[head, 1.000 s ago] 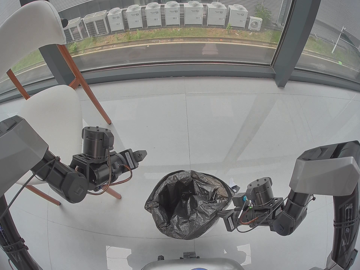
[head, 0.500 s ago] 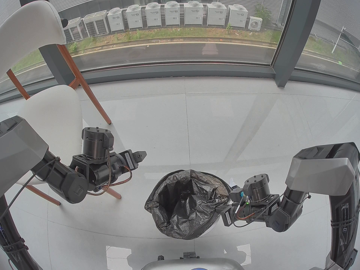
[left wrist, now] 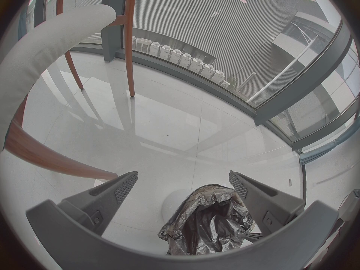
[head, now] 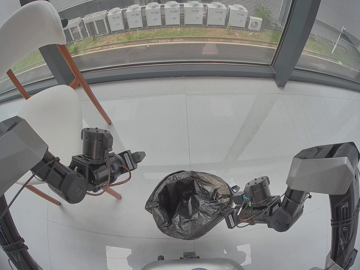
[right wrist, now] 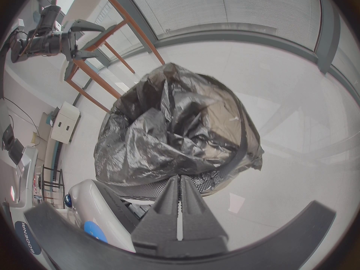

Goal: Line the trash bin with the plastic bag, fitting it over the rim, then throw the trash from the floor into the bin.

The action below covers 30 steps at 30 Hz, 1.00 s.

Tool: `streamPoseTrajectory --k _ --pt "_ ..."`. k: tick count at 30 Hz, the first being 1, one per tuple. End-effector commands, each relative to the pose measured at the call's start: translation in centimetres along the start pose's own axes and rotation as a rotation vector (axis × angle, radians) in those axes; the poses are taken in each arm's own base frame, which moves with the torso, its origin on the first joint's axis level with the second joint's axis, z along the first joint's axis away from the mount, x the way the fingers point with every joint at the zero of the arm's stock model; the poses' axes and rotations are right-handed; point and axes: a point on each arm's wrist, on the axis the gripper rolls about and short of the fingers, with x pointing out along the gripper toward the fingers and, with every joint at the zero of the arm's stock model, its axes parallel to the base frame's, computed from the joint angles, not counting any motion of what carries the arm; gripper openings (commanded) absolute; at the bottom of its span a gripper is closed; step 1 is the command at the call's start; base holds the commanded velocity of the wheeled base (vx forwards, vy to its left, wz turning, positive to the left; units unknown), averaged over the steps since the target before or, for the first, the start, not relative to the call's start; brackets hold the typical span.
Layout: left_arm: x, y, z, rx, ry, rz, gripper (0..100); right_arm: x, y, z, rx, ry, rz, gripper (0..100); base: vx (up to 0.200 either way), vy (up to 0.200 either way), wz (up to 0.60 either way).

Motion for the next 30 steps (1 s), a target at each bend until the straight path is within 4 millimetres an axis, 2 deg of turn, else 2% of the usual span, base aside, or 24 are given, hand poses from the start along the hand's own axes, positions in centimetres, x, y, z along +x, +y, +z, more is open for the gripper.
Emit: streamPoseTrajectory --k 1,18,22,25,26,30 --pt "0.0 0.3 0.1 -0.003 -0.002 0.008 100 0.1 -0.3 0.0 0.006 0.012 -0.028 0 0.000 0.000 0.00" --pt "-0.1 0.4 0.2 -0.007 -0.005 0.010 100 0.9 -0.6 -0.9 0.011 0.050 -0.111 0 0.000 0.000 0.00" --pt "-0.2 0.3 0.2 -0.006 -0.007 0.007 100 0.1 -0.7 -0.3 0.012 0.026 -0.107 0 0.000 0.000 0.00" --pt "-1.2 0.0 1.0 -0.009 -0.033 -0.009 100 -2.9 -0.4 1.5 0.010 -0.036 -0.107 0 0.000 0.000 0.00" --pt "-1.4 -0.1 1.0 -0.009 -0.036 -0.012 100 -3.5 -0.4 1.6 0.013 -0.041 -0.108 0 0.000 0.000 0.00" --pt "-3.0 -0.3 1.1 -0.006 -0.041 -0.025 100 -7.9 -0.9 1.4 0.034 -0.070 -0.138 0 0.000 0.000 0.00"
